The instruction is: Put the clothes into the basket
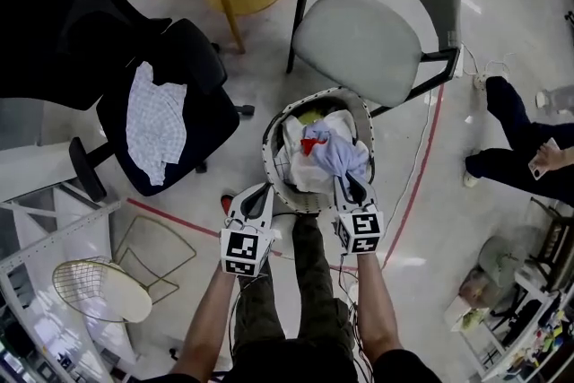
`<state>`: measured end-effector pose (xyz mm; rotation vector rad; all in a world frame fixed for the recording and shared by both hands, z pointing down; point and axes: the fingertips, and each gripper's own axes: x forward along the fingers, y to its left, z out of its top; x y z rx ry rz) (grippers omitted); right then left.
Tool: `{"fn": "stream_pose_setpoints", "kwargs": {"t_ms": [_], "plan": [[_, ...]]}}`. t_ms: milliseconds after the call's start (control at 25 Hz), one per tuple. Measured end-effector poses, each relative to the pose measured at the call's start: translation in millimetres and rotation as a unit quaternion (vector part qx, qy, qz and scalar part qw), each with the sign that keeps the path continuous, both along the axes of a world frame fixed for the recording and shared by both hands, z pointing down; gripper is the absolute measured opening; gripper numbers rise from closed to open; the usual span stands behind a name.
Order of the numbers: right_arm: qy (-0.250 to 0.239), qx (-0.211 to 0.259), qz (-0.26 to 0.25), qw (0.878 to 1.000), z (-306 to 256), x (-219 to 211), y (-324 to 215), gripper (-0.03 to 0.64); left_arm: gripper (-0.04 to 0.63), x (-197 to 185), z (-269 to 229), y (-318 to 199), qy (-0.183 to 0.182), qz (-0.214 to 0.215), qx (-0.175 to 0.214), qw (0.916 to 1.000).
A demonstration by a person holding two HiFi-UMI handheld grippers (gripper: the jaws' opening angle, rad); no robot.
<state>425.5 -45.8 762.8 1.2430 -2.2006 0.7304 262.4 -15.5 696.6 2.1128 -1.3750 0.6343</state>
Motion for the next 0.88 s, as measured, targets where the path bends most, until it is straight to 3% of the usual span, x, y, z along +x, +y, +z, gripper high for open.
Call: {"fn": "stream_pose_setpoints", "kwargs": {"t_ms": [160,240,360,880], "plan": [[-0.002,-0.007,0.019,1.000,3.1,2.8,-2.7,0.104,0.007,3.1,-1.3,2.4,0.000,0.003,-0.001,1.0000],[-0.011,-0.013,0.025,1.000,1.4,1.8,-4.7,0.202,0.006,2.8,-4.8,2.4,0.000,0.005,-0.001,1.0000],[-0.014,-0.009,0.018,1.000,-7.1,-0.2,-9.5,0.267,0.006,2.2,-13.9,-1.2,0.002,0.005,0.002,1.0000],[0.004,0.056,-0.006,0.998,-78.6,-9.1,-36.6,0.267,0.006,0.4,-75.8,-34.2,-0.002,0.008,0.049,0.9988]]}}
